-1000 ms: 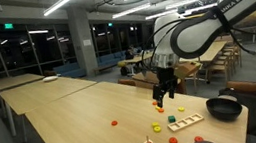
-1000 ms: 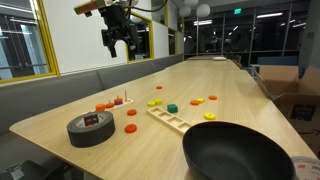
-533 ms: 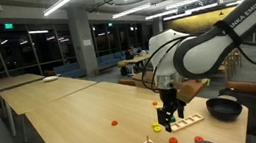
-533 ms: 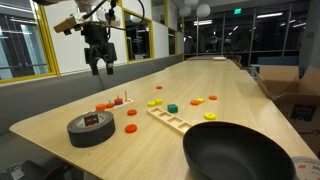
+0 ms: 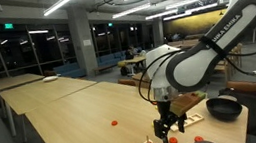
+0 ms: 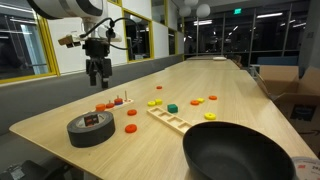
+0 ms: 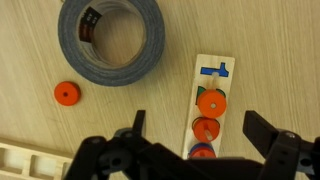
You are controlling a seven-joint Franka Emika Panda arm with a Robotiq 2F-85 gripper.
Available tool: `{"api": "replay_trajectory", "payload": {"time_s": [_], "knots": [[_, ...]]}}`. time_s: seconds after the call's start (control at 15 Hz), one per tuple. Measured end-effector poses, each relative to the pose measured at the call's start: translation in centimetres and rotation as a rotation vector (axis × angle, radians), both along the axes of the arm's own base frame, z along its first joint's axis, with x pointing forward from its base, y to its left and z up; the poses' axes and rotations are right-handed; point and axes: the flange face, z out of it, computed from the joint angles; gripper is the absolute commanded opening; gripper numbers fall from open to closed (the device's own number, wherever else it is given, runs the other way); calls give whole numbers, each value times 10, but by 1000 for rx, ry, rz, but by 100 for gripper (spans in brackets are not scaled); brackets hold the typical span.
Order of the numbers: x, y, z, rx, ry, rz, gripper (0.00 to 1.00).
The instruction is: Remove two orange discs from the wooden rack and put them beside the yellow disc
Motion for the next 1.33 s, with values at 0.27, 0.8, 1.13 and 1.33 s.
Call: {"api": "replay_trajectory", "payload": {"time_s": [0.27,0.8,1.13,1.33], "knots": [[9,5,-25,21,-15,-28,100],[23,28,-67,46,-3,-44,100],[24,27,-77,44,4,-58,100],[25,21,-79,43,4,-68,100]]}}
